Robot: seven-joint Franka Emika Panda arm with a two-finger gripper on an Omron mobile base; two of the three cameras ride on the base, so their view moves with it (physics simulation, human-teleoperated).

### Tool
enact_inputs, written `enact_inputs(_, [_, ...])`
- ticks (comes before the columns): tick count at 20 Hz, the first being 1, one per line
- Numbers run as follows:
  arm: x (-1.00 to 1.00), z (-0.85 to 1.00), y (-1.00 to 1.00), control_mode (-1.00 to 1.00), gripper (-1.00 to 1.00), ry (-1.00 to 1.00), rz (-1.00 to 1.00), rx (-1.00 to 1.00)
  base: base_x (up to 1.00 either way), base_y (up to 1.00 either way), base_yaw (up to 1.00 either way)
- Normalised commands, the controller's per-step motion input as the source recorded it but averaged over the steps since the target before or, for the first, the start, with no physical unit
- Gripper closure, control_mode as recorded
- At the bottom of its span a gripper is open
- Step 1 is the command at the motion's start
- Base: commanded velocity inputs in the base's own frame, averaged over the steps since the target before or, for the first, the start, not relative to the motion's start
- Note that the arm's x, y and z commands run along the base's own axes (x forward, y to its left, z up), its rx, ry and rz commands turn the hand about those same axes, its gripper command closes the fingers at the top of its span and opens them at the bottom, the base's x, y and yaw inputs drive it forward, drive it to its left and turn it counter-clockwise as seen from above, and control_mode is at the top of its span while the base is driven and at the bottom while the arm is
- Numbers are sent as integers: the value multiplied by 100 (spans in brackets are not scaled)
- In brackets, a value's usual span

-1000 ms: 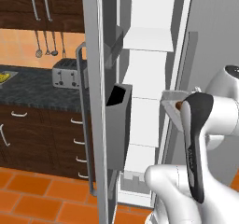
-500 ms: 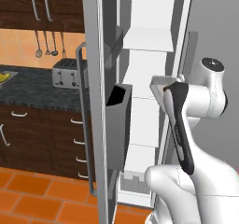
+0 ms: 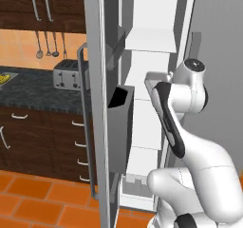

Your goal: Take the meat container that has the chicken drumstick and place it on the second highest rack of the freezer. Then take the vegetable container that has the lemon and cucumber and place it on the highest rack of the freezer.

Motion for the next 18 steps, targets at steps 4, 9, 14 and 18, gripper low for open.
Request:
enact_inputs(4, [51, -13, -2, -100, 100, -3, -5, 0, 0, 0, 0])
enact_inputs(9, [34, -2, -11, -100, 100, 3, 0, 5, 0, 0, 0])
enact_inputs(14, [37, -1, -1, -100, 100, 14, 0, 7, 0, 0, 0])
enact_inputs(18, [62, -1, -3, -100, 100, 11, 0, 3, 0, 0, 0])
